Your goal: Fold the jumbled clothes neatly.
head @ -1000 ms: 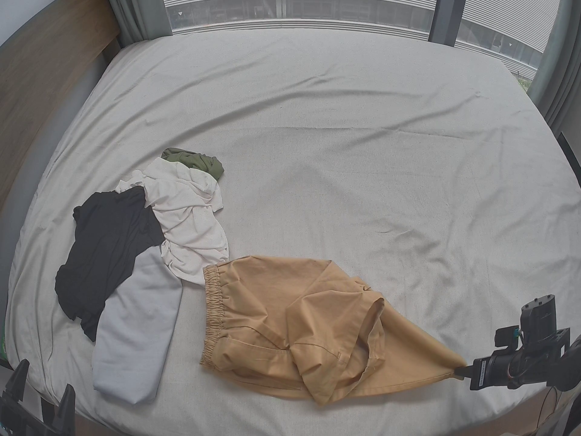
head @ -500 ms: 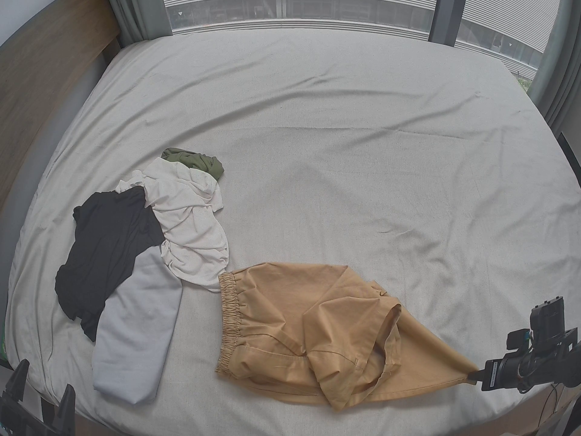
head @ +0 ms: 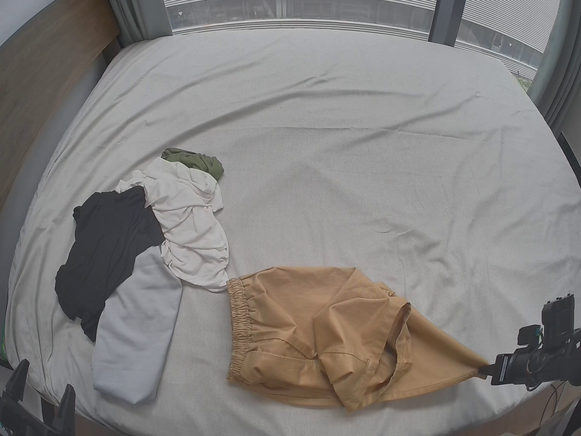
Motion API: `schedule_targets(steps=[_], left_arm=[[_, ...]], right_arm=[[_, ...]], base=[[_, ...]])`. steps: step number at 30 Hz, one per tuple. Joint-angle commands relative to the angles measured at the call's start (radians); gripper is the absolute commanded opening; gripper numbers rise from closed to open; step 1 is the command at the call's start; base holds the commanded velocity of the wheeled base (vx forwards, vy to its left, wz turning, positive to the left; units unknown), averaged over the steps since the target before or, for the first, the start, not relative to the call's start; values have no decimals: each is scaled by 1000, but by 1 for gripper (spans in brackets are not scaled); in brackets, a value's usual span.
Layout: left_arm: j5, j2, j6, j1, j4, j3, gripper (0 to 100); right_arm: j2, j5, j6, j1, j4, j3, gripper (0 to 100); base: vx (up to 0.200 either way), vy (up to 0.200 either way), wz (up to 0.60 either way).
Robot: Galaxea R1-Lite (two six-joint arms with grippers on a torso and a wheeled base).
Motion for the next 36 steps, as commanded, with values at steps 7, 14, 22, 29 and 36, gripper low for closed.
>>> schedule_targets(steps=[7,14,22,29,36], left_arm=[[0,-16,-2,0,0,18,100],[0,-16,-2,0,0,18,100],[0,-16,-1,0,0,18,100],[0,-16,1,0,0,18,100],[0,-16,2,2,0,18,100]], right_arm=[[2,1,1,-2,11,18,0],[2,1,10,-2,5,18,0],[-185,76,15,13,-18,18,100],[-460,152,22,196,-8,-13,100],[-446,159,42,386,-9,-59,100]], base=[[0,0,0],[0,0,0],[0,0,0],[0,0,0],[0,0,0]])
